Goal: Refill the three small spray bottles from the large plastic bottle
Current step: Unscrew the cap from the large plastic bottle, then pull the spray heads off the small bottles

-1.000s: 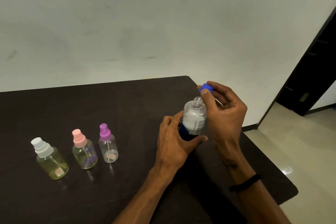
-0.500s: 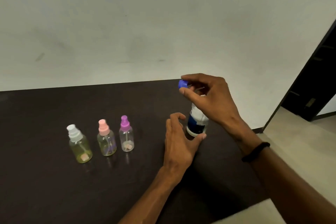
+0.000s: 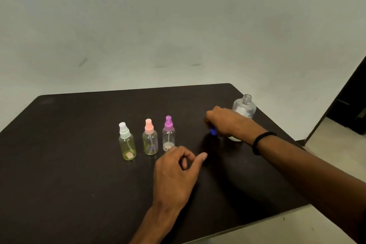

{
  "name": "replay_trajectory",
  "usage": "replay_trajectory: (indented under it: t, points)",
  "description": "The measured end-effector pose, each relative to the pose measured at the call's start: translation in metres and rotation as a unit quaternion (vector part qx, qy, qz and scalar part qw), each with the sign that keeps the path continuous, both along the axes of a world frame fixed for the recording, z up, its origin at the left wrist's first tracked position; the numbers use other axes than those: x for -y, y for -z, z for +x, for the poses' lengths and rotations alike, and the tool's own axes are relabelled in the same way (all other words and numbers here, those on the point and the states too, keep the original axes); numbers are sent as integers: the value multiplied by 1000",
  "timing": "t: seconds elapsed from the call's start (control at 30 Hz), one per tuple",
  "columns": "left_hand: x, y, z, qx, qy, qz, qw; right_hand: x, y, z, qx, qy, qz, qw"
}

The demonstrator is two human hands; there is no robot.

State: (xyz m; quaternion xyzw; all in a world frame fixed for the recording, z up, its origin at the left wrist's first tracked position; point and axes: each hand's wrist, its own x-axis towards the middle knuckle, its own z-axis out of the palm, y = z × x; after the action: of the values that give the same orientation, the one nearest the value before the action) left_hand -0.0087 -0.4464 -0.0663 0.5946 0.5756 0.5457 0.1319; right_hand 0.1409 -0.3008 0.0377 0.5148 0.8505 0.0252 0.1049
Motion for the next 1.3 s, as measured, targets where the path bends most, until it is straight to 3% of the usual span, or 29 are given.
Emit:
replay_trajectory:
  t: [0.23, 0.3, 0.37, 0.43, 0.57, 0.87, 1.1, 1.3]
  points:
    - [31, -7, -49, 90, -201, 27, 975, 8, 5, -1, -9, 13, 15, 1000]
    - [34, -6, -66, 97, -237, 2, 967, 13, 9, -5, -77, 2, 55, 996]
    - [35, -6, -81, 105, -212, -27, 971, 24, 13, -13, -225, 9, 9, 974]
    - [31, -5, -94, 124, -137, -66, 981, 40, 17, -29, -344, 9, -107, 933]
    - [15, -1, -119, 108, -42, -111, 987, 51, 47, -64, -480, 4, -211, 851]
    - [-17, -1, -171, 30, -15, -109, 993, 48, 78, -132, -566, -19, -166, 807]
    - [-31, -4, -220, 35, -37, -128, 990, 32, 78, -192, -562, -37, -153, 812]
    - [-28, 4, -219, 76, -41, -105, 991, 25, 83, -188, -582, -35, -150, 799]
